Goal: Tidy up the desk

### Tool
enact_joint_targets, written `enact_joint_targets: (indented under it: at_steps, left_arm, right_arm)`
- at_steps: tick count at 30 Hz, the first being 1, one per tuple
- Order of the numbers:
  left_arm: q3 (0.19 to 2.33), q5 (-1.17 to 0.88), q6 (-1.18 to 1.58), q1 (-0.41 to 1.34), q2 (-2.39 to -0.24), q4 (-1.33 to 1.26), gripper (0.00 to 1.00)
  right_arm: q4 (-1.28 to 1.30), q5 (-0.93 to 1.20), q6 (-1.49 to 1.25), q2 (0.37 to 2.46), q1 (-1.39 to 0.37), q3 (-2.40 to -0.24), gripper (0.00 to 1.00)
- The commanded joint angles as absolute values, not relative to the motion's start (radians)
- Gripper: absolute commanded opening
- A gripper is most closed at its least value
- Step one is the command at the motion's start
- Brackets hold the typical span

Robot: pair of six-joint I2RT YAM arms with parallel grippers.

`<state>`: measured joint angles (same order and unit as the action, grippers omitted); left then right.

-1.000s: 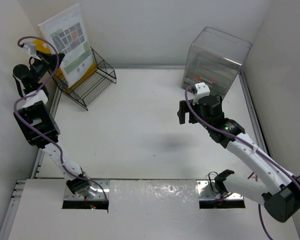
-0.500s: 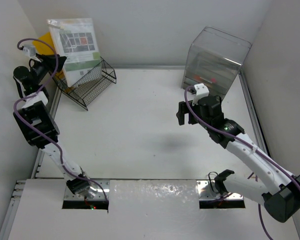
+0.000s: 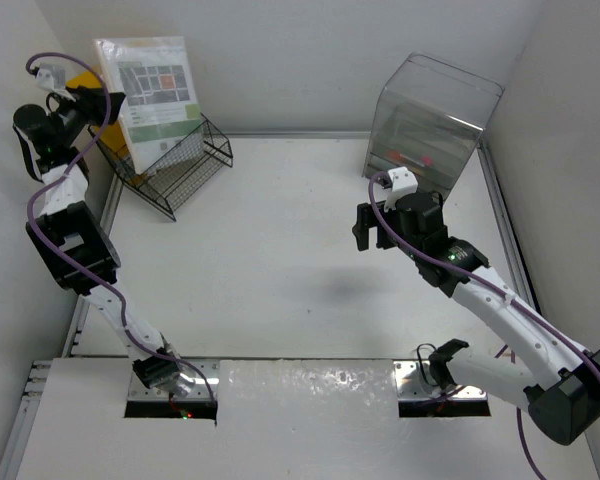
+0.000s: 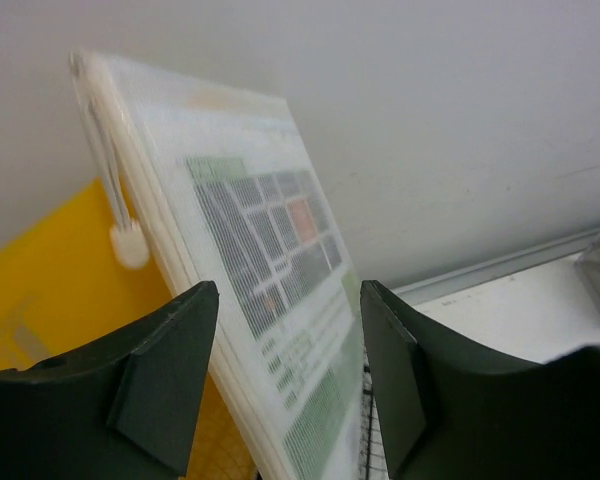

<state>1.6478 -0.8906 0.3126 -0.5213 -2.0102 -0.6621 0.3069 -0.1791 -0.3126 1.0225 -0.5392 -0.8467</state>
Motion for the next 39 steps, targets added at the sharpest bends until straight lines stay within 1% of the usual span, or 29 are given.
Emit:
enact_joint_targets:
  at_steps: [1, 3, 6, 15, 19, 20, 23, 26, 32, 35, 39]
  left_arm:
    - [1.787, -0.864, 0.186, -0.483, -2.037, -0.493, 0.57]
    - [1.847, -0.859, 0.181, -0.471, -2.068, -0.457, 0.58]
    - [1.925, -0.775, 0.186, -0.468, -2.108, -0.376, 0.59]
    - [2.016, -0.649, 0.136, -0.440, -2.158, -0.221, 0.60]
    - [2.055, -0.638, 0.135, -0.434, -2.180, -0.172, 0.64]
    - [2.093, -0.640, 0.130, -0.431, -2.200, -0.155, 0.65]
    - [2.150, -0.643, 0.138, -0.423, -2.233, -0.065, 0.65]
    - [2.140, -0.641, 0.149, -0.426, -2.223, -0.045, 0.63]
    - [2.026, -0.646, 0.143, -0.462, -2.097, -0.101, 0.64]
    - [2.037, -0.635, 0.144, -0.476, -2.091, -0.051, 0.64]
    - [2.017, -0.660, 0.146, -0.477, -2.101, -0.055, 0.64]
  right_arm:
    - [0.262, -0.181, -0.302, 1.026, -0.545, -0.835, 0.88]
    - [0.261, -0.179, -0.301, 1.034, -0.546, -0.831, 0.88]
    - [0.264, -0.184, -0.296, 1.039, -0.543, -0.831, 0.88]
    - [0.273, -0.196, -0.290, 1.037, -0.545, -0.836, 0.88]
    - [0.259, -0.196, -0.290, 1.038, -0.545, -0.819, 0.88]
    - [0.259, -0.198, -0.288, 1.039, -0.545, -0.819, 0.88]
    - [0.259, -0.201, -0.284, 1.035, -0.545, -0.813, 0.88]
    - [0.258, -0.210, -0.279, 1.031, -0.545, -0.802, 0.89]
    - [0.259, -0.215, -0.270, 1.029, -0.545, -0.802, 0.89]
    - [0.247, -0.207, -0.273, 1.026, -0.545, -0.790, 0.89]
    - [0.227, -0.199, -0.268, 1.017, -0.545, -0.773, 0.89]
